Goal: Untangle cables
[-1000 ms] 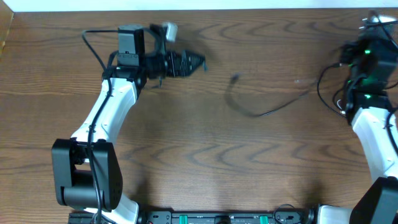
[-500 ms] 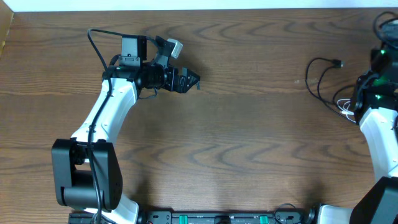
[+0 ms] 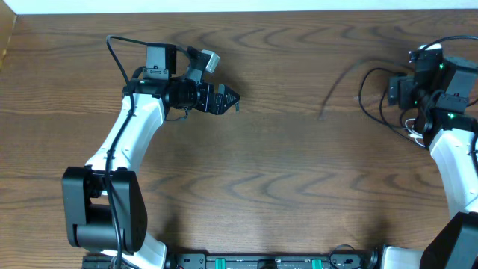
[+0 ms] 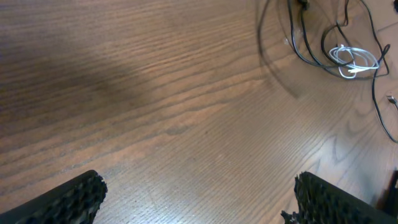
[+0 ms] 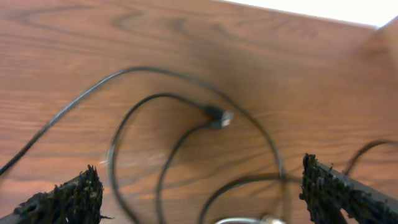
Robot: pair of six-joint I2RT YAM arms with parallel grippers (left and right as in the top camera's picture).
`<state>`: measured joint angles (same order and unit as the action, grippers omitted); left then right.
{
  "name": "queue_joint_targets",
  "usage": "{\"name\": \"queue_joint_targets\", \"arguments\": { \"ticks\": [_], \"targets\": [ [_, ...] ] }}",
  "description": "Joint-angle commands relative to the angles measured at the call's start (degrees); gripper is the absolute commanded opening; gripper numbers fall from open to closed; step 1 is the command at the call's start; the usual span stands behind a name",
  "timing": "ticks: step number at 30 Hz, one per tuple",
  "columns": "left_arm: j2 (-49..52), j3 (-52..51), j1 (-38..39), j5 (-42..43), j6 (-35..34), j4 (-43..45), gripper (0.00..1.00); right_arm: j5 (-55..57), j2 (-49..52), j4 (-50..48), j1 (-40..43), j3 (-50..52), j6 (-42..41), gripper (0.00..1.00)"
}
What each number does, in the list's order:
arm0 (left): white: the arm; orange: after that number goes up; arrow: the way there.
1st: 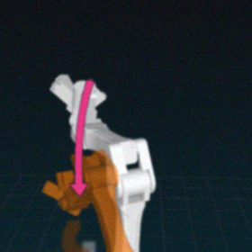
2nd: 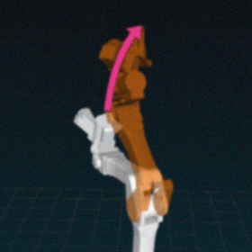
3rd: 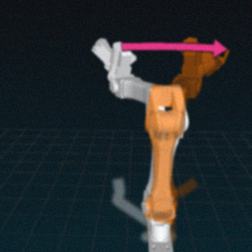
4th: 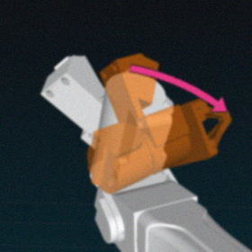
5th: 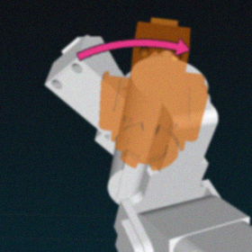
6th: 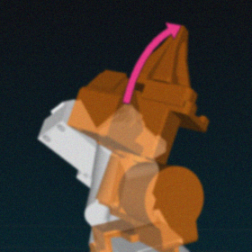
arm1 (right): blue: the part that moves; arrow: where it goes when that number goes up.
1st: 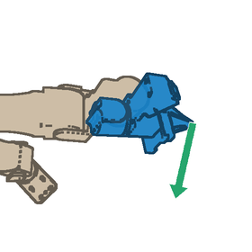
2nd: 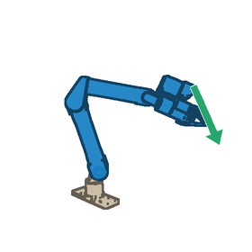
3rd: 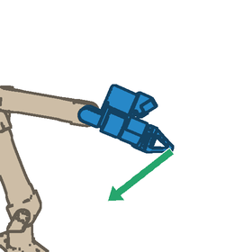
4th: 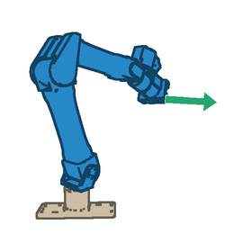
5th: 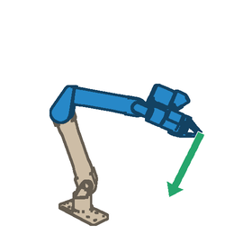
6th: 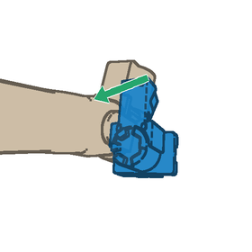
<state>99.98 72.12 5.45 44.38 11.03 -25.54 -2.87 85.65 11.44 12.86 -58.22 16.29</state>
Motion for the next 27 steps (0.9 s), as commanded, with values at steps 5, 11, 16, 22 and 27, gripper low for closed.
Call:
{"name": "queue_joint_targets", "arguments": {
  "ticks": [5, 11, 16, 22, 27],
  "targets": [
    [0.0, 0.31, -0.13, -6.32, 1.4, -2.12, 0.98, -5.09, 0.59, 5.62, -0.11, -0.39, -8.94, 0.99],
    [0.0, 0.31, -0.13, -8.33, 1.42, -4.26, 0.98, -14.12, 0.61, 12.22, -0.17, -0.39, -10.58, 0.99],
    [0.0, 0.31, 0.22, -15.21, 1.4, -5.99, 0.97, -14.69, 0.59, 21.38, -0.22, -0.39, -19.06, 0.99],
    [0.0, 0.31, 3.08, -32.59, 1.4, -8.96, 0.98, -14.71, 0.55, 30.16, -0.22, -0.39, -22.08, 0.99],
    [0.0, 0.31, 4.55, -33.92, 1.36, -8.96, 0.97, -14.64, 0.55, 31.01, -0.22, -0.39, -22.08, 0.99]
  ]
}}
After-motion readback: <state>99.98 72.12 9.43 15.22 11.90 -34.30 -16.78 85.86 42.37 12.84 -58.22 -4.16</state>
